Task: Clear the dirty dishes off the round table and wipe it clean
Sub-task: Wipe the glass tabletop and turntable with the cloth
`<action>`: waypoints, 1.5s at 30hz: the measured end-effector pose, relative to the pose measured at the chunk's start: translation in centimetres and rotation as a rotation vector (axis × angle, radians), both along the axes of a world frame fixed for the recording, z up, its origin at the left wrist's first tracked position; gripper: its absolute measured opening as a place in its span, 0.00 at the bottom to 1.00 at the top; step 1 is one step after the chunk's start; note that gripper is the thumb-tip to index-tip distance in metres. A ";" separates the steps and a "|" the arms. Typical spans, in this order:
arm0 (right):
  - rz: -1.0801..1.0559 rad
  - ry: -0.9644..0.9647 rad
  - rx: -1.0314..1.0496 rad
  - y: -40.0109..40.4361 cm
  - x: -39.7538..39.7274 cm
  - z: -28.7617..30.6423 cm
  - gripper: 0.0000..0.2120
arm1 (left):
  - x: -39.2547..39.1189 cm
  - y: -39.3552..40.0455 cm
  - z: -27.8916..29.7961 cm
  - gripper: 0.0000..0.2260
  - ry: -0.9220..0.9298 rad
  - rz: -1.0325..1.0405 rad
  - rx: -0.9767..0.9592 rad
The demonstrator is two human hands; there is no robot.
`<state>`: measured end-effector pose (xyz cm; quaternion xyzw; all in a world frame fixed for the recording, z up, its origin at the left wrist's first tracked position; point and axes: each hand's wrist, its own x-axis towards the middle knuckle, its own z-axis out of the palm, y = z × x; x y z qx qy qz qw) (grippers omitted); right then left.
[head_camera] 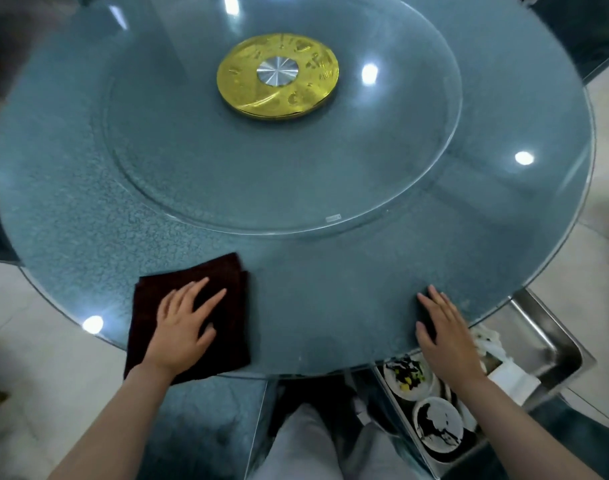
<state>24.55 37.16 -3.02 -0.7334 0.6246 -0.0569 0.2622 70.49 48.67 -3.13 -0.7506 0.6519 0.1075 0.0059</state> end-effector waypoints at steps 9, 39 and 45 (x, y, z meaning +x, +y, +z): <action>0.027 0.040 -0.003 0.0 0.2 0.4 0.25 | -6.8 -2.6 -2.2 0.35 -0.064 0.272 0.014; 0.029 0.092 0.025 -0.1 0.8 1.1 0.26 | -2.7 1.8 -2.3 0.33 -0.015 0.474 -0.044; -0.032 0.081 0.057 0.1 1.4 1.4 0.27 | -15.8 -4.7 -1.9 0.36 0.035 -0.100 -0.045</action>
